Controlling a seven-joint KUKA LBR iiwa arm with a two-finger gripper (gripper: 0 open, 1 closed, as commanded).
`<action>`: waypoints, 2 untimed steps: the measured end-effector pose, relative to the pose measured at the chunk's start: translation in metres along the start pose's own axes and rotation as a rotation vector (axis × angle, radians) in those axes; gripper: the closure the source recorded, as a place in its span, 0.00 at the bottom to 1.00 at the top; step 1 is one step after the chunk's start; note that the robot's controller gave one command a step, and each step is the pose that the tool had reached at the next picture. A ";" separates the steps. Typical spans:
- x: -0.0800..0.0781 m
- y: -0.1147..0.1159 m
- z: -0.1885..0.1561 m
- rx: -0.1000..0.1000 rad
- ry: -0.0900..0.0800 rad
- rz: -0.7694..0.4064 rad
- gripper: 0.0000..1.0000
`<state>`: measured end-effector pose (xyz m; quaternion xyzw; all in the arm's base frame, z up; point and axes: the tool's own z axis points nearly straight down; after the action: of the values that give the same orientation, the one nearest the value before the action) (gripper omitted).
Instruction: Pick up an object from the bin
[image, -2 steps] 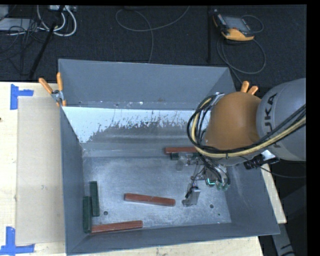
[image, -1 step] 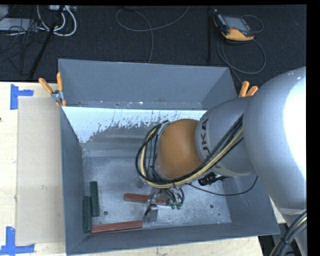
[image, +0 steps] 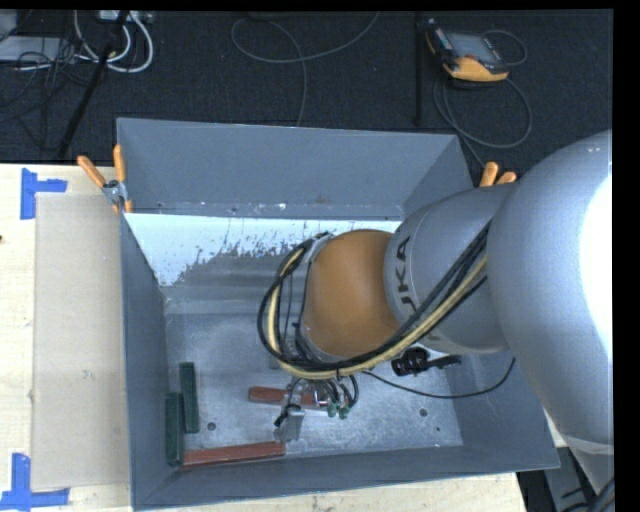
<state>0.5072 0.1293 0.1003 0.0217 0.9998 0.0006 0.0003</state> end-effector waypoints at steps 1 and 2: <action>-0.002 -0.019 -0.019 0.002 -0.001 -0.004 0.00; 0.012 -0.027 0.034 0.004 0.009 0.051 0.00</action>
Offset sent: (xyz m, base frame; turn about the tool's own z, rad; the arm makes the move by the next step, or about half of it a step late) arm 0.0008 -0.0184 0.0189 -0.0053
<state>0.4940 0.1029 0.0663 0.0472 0.9989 -0.0010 -0.0043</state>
